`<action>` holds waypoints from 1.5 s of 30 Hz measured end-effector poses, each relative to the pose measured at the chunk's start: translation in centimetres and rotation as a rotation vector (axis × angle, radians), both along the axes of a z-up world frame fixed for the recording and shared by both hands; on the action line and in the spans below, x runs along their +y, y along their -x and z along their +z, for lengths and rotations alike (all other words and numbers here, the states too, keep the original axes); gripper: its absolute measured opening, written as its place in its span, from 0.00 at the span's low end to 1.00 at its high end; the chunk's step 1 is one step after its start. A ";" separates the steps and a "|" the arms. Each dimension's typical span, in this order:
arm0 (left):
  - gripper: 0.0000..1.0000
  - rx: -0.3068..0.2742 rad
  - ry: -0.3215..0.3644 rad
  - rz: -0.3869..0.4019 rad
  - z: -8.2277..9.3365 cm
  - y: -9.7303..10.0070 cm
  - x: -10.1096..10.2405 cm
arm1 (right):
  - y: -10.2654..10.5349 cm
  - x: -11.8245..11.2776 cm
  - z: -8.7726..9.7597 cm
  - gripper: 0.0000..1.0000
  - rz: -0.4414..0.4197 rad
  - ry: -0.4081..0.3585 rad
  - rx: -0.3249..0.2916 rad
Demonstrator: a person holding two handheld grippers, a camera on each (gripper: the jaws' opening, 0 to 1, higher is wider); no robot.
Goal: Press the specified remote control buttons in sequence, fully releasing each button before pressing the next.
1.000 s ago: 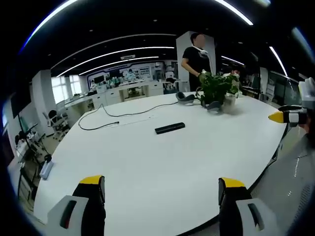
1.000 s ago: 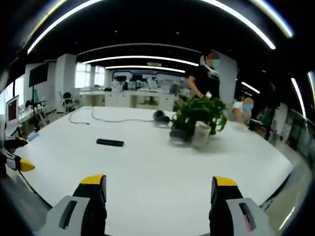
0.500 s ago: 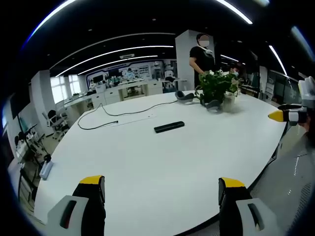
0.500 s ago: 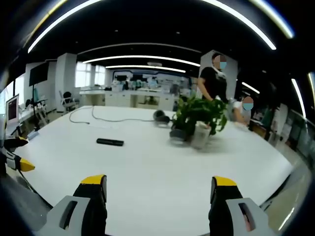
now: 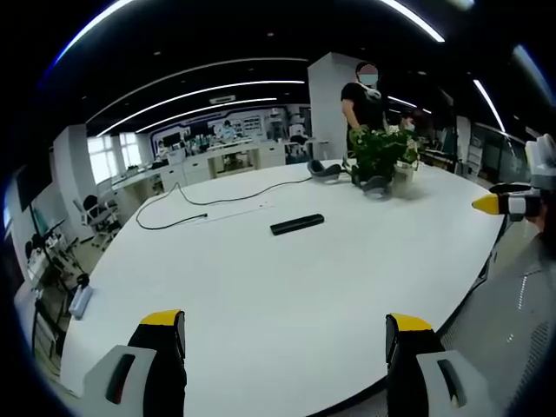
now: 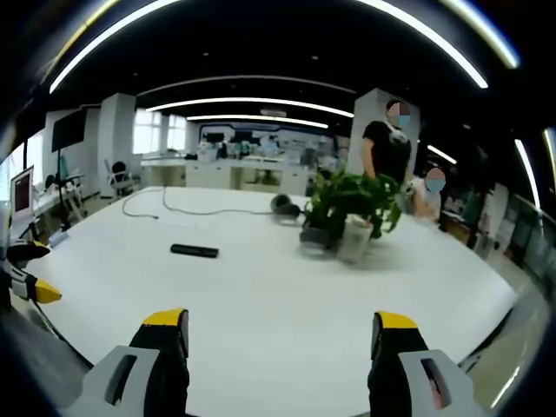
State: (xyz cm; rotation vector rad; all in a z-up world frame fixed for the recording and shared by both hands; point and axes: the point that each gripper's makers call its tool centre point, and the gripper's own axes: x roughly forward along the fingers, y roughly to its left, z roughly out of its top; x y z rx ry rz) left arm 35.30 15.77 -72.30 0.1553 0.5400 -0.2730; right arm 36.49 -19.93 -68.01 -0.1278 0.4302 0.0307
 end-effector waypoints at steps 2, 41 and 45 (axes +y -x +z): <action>1.00 0.000 -0.001 -0.004 0.0 0.0 -0.1 | 0.0 0.0 0.0 0.85 0.000 0.000 -0.002; 0.84 0.025 -0.103 -0.445 5.0 -12.0 -2.6 | 0.0 0.0 -0.4 0.82 -0.001 -0.008 0.024; 0.80 0.046 -0.107 -0.493 5.8 -14.9 -3.6 | 0.0 -0.2 -0.5 0.82 -0.006 -0.003 0.031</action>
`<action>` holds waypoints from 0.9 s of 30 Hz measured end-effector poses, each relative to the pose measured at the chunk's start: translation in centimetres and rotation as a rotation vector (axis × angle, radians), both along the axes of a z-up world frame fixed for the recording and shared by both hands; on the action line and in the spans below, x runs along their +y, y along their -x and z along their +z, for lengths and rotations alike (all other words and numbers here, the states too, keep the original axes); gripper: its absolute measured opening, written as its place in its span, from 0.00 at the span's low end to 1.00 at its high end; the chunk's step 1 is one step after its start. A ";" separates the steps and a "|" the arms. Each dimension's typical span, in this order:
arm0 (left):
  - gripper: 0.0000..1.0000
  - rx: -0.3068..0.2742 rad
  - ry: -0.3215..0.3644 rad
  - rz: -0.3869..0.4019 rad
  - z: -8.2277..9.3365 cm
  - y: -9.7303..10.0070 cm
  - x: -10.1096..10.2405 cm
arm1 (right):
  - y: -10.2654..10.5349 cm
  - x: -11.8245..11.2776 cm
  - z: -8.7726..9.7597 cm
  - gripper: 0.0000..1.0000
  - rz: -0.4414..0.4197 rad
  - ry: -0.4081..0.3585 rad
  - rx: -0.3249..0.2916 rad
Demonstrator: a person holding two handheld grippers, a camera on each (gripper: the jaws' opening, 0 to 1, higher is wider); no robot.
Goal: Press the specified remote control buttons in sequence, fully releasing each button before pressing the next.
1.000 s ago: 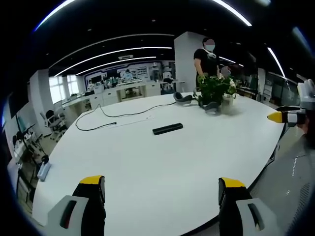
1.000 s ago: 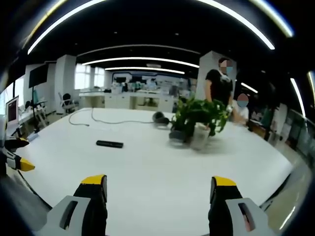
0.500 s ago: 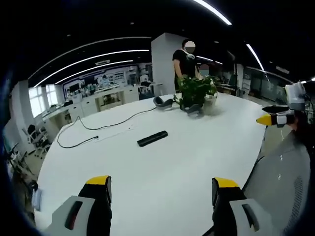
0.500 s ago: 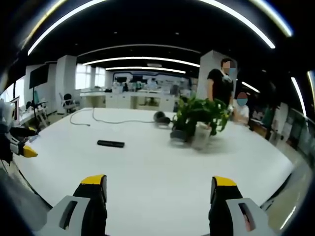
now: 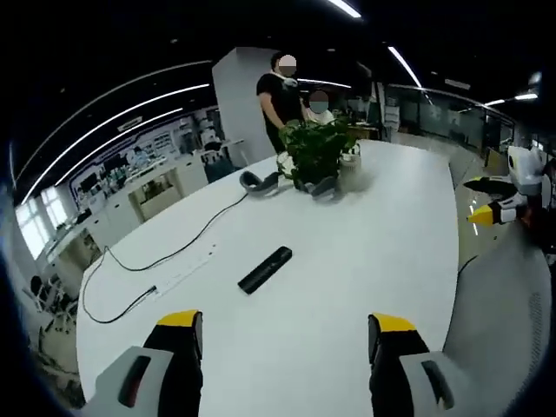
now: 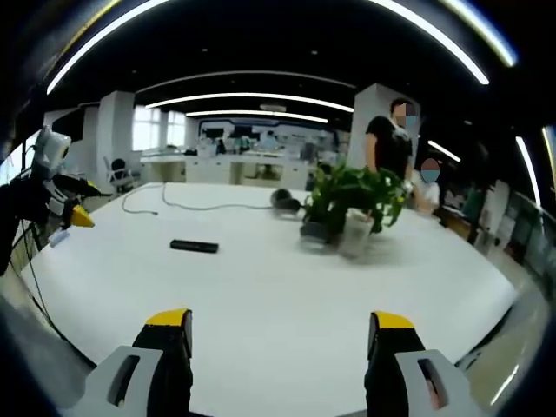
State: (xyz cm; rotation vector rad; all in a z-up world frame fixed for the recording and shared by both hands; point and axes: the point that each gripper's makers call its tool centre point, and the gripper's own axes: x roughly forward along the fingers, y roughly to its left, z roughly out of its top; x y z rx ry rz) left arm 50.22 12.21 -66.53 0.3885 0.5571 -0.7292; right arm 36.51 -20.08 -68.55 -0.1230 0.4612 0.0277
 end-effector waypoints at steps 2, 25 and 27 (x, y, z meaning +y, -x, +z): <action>0.78 -0.018 -0.028 -0.035 0.4 -1.4 -0.4 | 0.0 -0.1 0.0 0.82 -0.004 0.002 0.001; 0.70 0.217 -0.330 -0.374 -8.4 -8.5 -3.9 | 0.0 -0.5 -1.0 0.77 -0.017 0.032 0.055; 0.70 0.232 -0.342 -0.384 -9.1 -9.4 -4.2 | 0.0 -0.6 -1.2 0.77 -0.020 0.036 0.065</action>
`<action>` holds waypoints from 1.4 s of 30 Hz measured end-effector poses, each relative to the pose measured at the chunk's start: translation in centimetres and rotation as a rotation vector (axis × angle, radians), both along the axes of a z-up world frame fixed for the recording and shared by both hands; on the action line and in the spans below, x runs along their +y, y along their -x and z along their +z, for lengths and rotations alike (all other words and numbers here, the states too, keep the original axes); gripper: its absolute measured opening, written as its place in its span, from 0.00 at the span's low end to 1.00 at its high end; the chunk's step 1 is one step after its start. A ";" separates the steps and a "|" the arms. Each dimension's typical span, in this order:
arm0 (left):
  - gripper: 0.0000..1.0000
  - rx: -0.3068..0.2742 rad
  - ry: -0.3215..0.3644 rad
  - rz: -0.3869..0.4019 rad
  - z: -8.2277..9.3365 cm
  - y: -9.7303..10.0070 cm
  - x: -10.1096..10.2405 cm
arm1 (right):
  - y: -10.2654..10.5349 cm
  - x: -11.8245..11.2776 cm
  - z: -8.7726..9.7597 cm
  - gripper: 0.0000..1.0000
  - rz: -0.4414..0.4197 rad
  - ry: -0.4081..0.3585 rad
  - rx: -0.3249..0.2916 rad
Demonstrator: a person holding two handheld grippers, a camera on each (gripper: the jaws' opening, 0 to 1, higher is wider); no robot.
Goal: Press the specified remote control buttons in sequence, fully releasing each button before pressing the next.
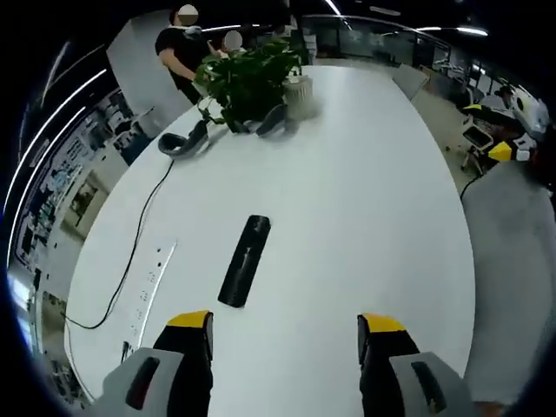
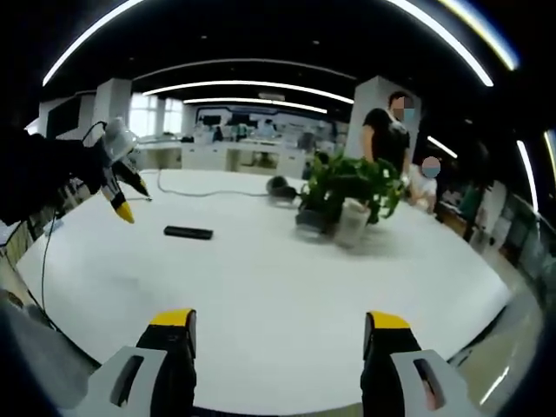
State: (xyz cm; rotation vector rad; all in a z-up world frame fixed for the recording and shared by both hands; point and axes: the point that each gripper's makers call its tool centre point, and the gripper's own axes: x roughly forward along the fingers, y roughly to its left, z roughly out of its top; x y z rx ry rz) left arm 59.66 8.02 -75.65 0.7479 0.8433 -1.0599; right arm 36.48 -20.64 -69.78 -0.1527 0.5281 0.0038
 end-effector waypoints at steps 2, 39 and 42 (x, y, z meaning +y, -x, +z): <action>0.69 0.011 -0.009 -0.009 -0.6 -0.7 -0.2 | 0.0 0.0 0.0 0.77 -0.002 0.002 0.001; 0.37 0.151 -0.173 -0.082 -10.6 -7.9 -0.7 | 0.1 -0.3 -1.2 0.76 -0.009 0.035 0.070; 0.34 0.154 -0.182 -0.089 -10.6 -8.0 -0.7 | 0.1 -0.3 -1.3 0.76 -0.010 0.037 0.073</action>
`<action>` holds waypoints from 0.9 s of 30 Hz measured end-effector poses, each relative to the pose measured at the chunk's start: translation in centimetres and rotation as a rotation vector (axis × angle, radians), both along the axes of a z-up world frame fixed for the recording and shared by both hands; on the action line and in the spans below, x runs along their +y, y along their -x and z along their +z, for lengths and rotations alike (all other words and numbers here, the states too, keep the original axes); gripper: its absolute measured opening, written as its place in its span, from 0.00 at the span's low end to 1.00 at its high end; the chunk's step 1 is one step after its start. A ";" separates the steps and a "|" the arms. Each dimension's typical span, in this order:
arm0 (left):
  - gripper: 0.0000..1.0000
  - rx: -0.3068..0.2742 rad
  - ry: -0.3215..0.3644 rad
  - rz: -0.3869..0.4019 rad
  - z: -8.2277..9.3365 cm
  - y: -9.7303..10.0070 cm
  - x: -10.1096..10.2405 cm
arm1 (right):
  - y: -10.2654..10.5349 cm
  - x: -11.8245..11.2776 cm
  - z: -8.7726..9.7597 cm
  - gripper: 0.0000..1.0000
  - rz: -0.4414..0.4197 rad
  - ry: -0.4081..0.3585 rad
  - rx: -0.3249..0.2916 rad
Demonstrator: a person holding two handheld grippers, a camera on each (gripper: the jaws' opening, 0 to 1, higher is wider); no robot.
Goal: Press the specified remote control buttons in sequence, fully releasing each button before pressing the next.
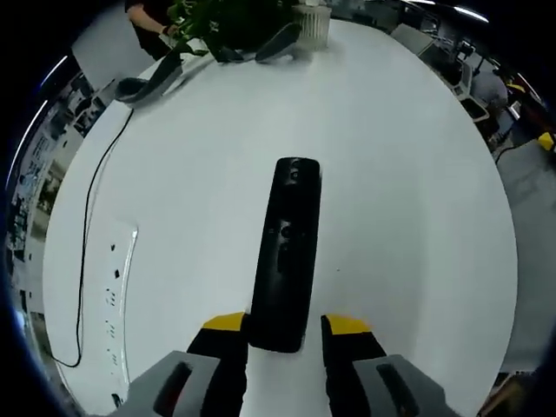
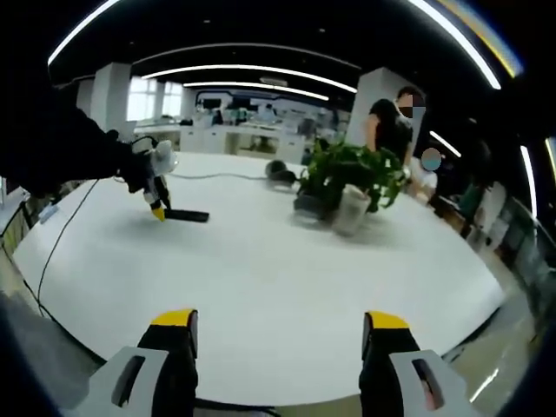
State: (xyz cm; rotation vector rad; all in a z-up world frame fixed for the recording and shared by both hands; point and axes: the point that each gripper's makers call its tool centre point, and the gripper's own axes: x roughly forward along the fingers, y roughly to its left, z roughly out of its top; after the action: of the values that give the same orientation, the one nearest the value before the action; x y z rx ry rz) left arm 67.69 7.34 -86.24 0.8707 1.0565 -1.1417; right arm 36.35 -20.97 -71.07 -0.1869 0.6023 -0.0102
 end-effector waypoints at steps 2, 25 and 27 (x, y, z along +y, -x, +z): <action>0.33 0.005 -0.001 -0.005 0.0 0.1 0.0 | 0.0 0.0 0.1 0.76 0.000 -0.001 -0.003; 0.23 -0.074 -0.093 -0.056 -0.2 1.5 -0.3 | -0.1 0.1 1.0 0.74 0.000 -0.015 -0.051; 0.23 -0.075 -0.100 -0.059 -0.2 1.8 -0.4 | -0.1 0.0 1.0 0.73 -0.001 -0.014 -0.053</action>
State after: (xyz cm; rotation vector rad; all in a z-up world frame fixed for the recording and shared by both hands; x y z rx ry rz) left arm 65.90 6.93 -86.45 1.0215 1.0392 -1.1042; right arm 36.45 -20.95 -70.06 -0.1726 0.5498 -0.0119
